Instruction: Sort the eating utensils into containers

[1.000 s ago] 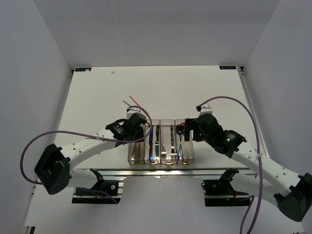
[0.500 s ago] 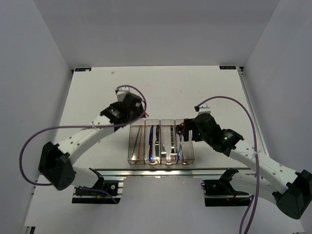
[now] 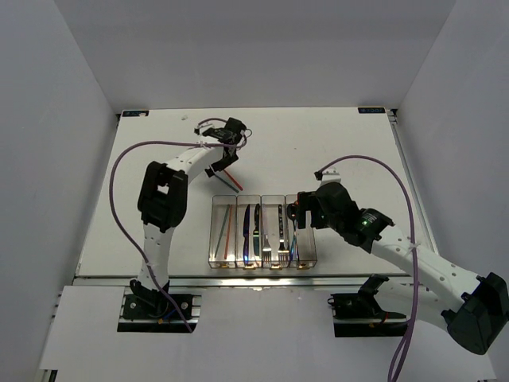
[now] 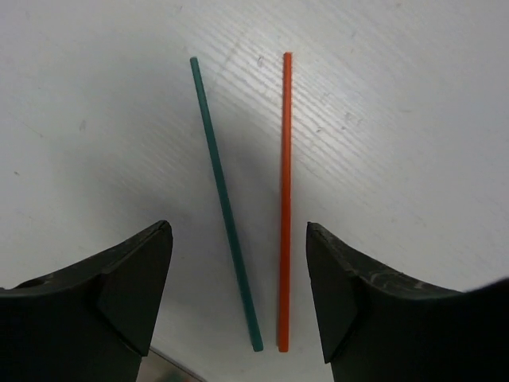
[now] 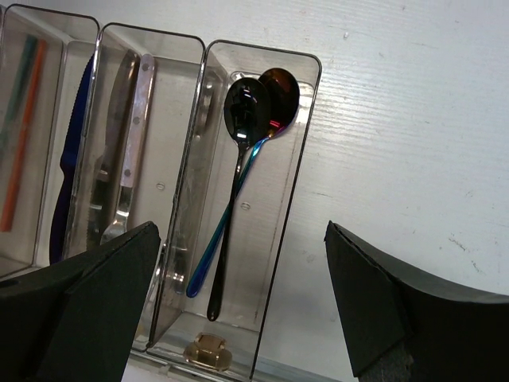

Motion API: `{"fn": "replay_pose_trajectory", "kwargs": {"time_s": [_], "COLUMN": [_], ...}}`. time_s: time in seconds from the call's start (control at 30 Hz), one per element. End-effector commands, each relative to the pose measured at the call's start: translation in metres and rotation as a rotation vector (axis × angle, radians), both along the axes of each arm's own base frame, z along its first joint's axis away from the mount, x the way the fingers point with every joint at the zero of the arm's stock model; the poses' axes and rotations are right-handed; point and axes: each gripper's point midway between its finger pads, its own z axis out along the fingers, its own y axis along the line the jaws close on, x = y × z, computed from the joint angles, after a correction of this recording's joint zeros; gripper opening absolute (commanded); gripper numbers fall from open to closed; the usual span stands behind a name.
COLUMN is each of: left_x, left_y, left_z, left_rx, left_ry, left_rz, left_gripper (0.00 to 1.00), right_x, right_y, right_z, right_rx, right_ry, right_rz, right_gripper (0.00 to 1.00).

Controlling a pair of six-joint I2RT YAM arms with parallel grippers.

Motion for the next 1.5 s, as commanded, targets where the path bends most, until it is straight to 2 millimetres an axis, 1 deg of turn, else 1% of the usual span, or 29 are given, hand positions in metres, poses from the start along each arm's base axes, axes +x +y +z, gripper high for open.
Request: {"fn": "replay_pose_trajectory", "kwargs": {"time_s": [0.0,0.07,0.1,0.13,0.17,0.27,0.3,0.33,0.43,0.6,0.7,0.73,0.8,0.9,0.97,1.0,1.13,1.17,1.2,1.27,1.3,1.33,1.37,1.4,1.43,1.47], "left_x": [-0.019,-0.022,-0.024,-0.024,-0.023,-0.025,-0.026,-0.027,-0.029,-0.027,-0.032,-0.034,-0.041,-0.048,-0.056,-0.056,-0.064,-0.067,-0.068,-0.071,-0.072,-0.079,-0.076,-0.076,-0.078,-0.075], "left_y": [0.004,0.000,-0.001,-0.003,-0.006,-0.010,-0.011,-0.011,-0.013,-0.019,-0.017,-0.016,-0.012,-0.010,-0.006,-0.006,-0.003,-0.002,-0.002,-0.002,-0.003,0.000,0.000,0.000,-0.002,0.003], "left_z": [0.004,0.000,-0.010,-0.006,-0.008,-0.016,-0.021,-0.022,-0.031,-0.038,-0.042,-0.044,-0.049,-0.056,-0.065,-0.064,-0.078,-0.080,-0.081,-0.082,-0.083,-0.087,-0.088,-0.086,-0.087,-0.087], "left_rx": [-0.011,-0.053,-0.074,-0.095,-0.118,-0.141,-0.145,-0.145,-0.158,-0.194,-0.187,-0.185,-0.174,-0.165,-0.136,-0.130,-0.099,-0.091,-0.088,-0.096,-0.105,-0.102,-0.119,-0.135,-0.164,-0.184], "left_ry": [0.057,0.048,0.041,0.024,0.016,0.027,0.037,0.040,0.056,0.049,0.064,0.070,0.089,0.123,0.175,0.184,0.245,0.265,0.275,0.277,0.278,0.290,0.277,0.270,0.272,0.253], "left_rz": [0.063,0.069,0.066,0.069,0.068,0.066,0.071,0.072,0.072,0.067,0.079,0.082,0.092,0.089,0.094,0.097,0.083,0.082,0.078,0.072,0.067,0.064,0.065,0.058,0.055,0.064], "left_gripper": [0.76,0.75,0.73,0.71,0.71,0.70,0.67,0.66,0.66,0.66,0.66,0.64,0.59,0.45,0.44,0.44,0.45,0.37,0.32,0.29,0.20,0.15,0.06,0.00,0.00,0.00], "right_x": [0.006,0.006,0.006,0.006,0.006,0.006,0.006,0.006,0.005,0.004,0.004,0.004,0.005,0.005,0.004,0.004,0.002,0.003,0.002,0.003,0.003,0.003,0.003,0.002,0.002,0.001], "right_y": [0.004,0.001,0.001,0.001,0.002,0.002,0.003,0.003,0.003,0.002,0.002,0.003,0.005,0.005,0.005,0.005,0.007,0.007,0.007,0.007,0.007,0.006,0.007,0.006,0.006,0.006], "right_z": [0.003,0.000,-0.001,-0.002,-0.002,-0.003,-0.003,-0.003,-0.003,-0.004,-0.004,-0.004,-0.003,-0.003,-0.004,-0.003,-0.001,-0.001,-0.001,-0.001,-0.001,0.000,0.001,0.000,0.001,0.001], "right_rx": [0.012,0.005,0.003,0.005,0.004,0.005,0.007,0.008,0.010,0.013,0.013,0.014,0.022,0.025,0.027,0.030,0.057,0.057,0.054,0.051,0.050,0.052,0.053,0.054,0.059,0.058], "right_ry": [-0.030,-0.029,-0.028,-0.028,-0.028,-0.026,-0.026,-0.026,-0.027,-0.026,-0.026,-0.027,-0.029,-0.028,-0.029,-0.031,-0.045,-0.045,-0.046,-0.048,-0.049,-0.052,-0.053,-0.054,-0.056,-0.057], "right_rz": [0.017,0.014,0.017,0.018,0.021,0.026,0.027,0.028,0.033,0.036,0.036,0.039,0.042,0.043,0.041,0.040,0.050,0.049,0.053,0.054,0.057,0.055,0.058,0.058,0.058,0.059], "right_gripper": [0.89,0.89,0.89,0.89,0.89,0.89,0.89,0.89,0.89,0.89,0.89,0.89,0.89,0.89,0.89,0.89,0.89,0.89,0.89,0.89,0.89,0.89,0.89,0.89,0.89,0.89]}}
